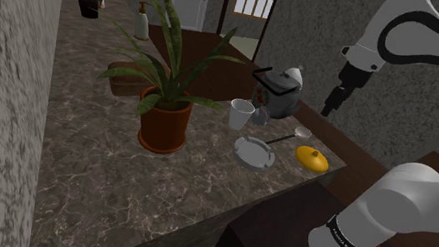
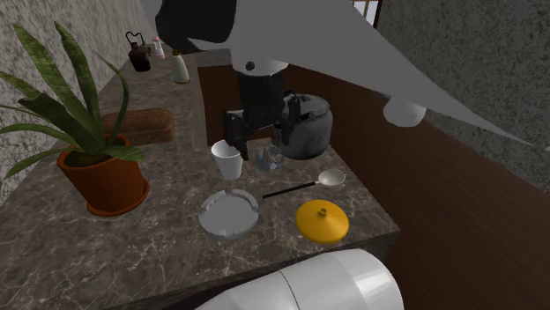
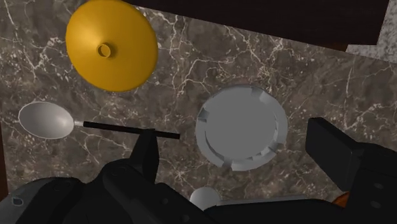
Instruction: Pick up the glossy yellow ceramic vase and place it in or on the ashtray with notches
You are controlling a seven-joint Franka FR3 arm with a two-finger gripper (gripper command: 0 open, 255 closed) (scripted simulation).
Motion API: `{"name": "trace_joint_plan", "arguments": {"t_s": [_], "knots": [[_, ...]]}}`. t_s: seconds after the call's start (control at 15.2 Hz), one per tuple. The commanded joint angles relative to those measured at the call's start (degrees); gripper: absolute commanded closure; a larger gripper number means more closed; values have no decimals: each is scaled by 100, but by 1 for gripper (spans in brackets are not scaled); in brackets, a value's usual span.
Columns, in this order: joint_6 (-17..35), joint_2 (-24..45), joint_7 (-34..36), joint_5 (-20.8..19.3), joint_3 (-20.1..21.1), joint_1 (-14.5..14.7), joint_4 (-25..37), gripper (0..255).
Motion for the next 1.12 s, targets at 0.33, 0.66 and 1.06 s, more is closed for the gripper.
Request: {"name": "trace_joint_plan", "arguments": {"t_s": [0.33, 0.66, 1.06], "knots": [[1200, 270, -678, -578, -921, -382, -794, 0], [2192, 852, -1187, -959, -1652, -622, -1118, 0], [3530, 2016, -1894, -1180, -2649, -652, -1192, 0]]}}
